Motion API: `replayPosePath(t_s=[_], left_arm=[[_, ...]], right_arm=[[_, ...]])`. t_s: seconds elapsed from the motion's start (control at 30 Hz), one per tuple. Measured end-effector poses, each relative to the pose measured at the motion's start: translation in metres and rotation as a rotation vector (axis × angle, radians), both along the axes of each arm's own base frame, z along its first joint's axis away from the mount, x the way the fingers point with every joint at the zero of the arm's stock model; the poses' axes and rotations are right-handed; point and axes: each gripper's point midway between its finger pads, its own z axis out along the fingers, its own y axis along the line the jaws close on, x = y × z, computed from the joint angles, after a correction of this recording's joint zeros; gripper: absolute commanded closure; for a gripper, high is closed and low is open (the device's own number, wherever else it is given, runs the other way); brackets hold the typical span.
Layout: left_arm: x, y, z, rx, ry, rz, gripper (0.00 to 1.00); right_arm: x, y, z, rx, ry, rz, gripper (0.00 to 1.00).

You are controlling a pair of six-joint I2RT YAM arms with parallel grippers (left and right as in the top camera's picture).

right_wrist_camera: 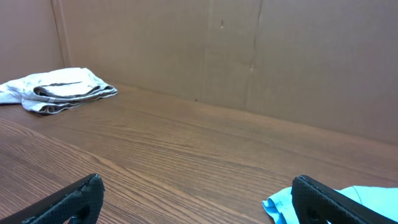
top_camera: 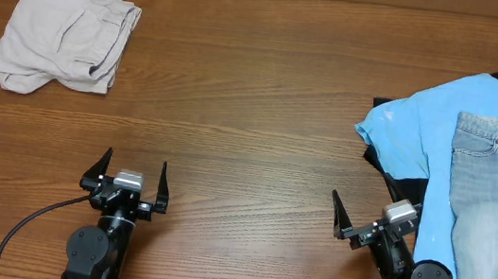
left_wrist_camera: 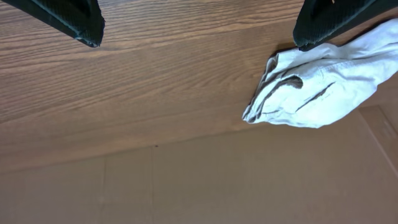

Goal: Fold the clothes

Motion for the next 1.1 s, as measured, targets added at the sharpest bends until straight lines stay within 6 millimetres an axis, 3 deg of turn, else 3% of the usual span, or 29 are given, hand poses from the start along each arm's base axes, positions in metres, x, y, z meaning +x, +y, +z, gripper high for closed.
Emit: replayPosePath(t_s=[0.87,0.97,1.1], left_arm=[[0.000,-0.004,0.000,-0.017,0.003,-0.022,0.00],[-0.001,-0.010,0.006,-0.056,-0.021,-0.053,0.00],[-0.002,-0.019,0.031,-0.098,-0.112,-0.112,0.00]], right_arm=[[0.000,0.001,0.003,0.002,-0.012,0.007,0.00],[-0.001,0.001,0.010,0.012,-0.039,0.007,0.00],[-0.001,0.001,0.020,0.067,-0.054,0.009,0.00]])
